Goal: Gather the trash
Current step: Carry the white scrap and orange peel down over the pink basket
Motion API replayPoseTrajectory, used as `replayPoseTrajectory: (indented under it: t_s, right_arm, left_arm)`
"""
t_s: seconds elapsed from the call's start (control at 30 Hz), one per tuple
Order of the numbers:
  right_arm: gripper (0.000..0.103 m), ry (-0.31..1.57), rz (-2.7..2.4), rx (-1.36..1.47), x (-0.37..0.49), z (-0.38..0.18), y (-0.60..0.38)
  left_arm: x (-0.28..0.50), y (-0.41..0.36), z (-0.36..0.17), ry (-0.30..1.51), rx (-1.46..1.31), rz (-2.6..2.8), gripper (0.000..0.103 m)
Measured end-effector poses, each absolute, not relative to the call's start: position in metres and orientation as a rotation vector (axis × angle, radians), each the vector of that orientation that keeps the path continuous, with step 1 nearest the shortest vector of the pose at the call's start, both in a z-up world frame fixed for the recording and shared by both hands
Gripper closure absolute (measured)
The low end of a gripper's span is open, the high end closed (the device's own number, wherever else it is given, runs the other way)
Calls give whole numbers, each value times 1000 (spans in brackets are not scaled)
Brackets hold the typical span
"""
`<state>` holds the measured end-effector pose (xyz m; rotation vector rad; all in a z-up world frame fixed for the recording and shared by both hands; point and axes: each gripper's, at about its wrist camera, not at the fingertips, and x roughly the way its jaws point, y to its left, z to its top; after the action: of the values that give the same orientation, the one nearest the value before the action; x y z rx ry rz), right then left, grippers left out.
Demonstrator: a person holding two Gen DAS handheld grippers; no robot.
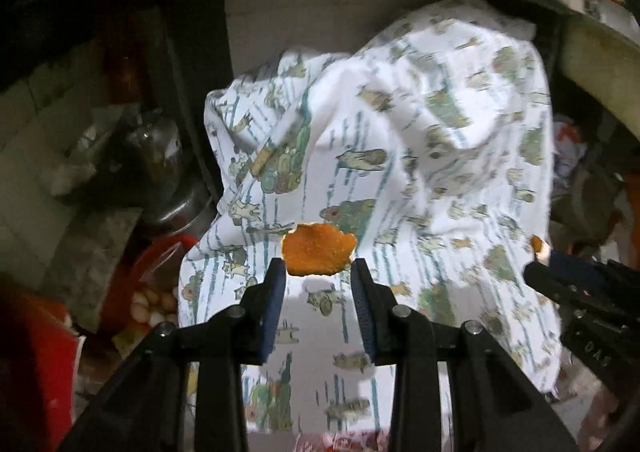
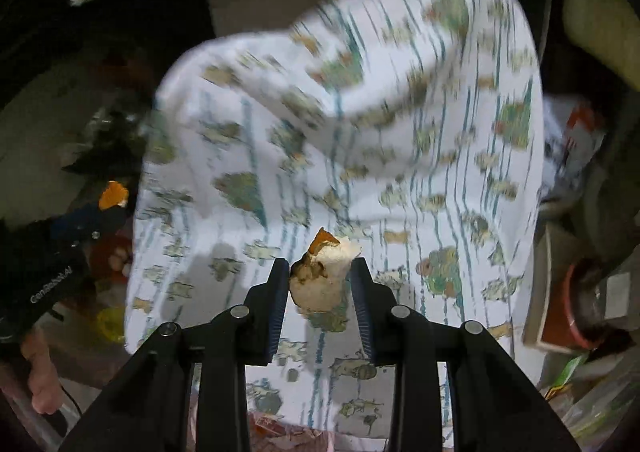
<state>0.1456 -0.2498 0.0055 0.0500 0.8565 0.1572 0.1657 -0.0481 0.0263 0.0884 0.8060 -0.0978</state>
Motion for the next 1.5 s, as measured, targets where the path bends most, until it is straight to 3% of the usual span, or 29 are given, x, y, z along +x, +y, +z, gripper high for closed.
replayPoseTrajectory:
  t_s: [0.27,0.57,1.07,1.5]
  right_arm:
    - [69,760,228,89,74,49,-231]
    - [69,742,264,110,17,57,-219]
    - [69,952,292,115,22,-18,-202]
    - [69,1290,284,291,61,-143,-201]
  left_arm:
    - [100,-46,54,732,114,-87,72]
    - [49,-42,38,727,122,-107,72]
    - [45,-27,-17,900,37,-139,72]
    - [80,-35,-142,1303,-38,-187,72]
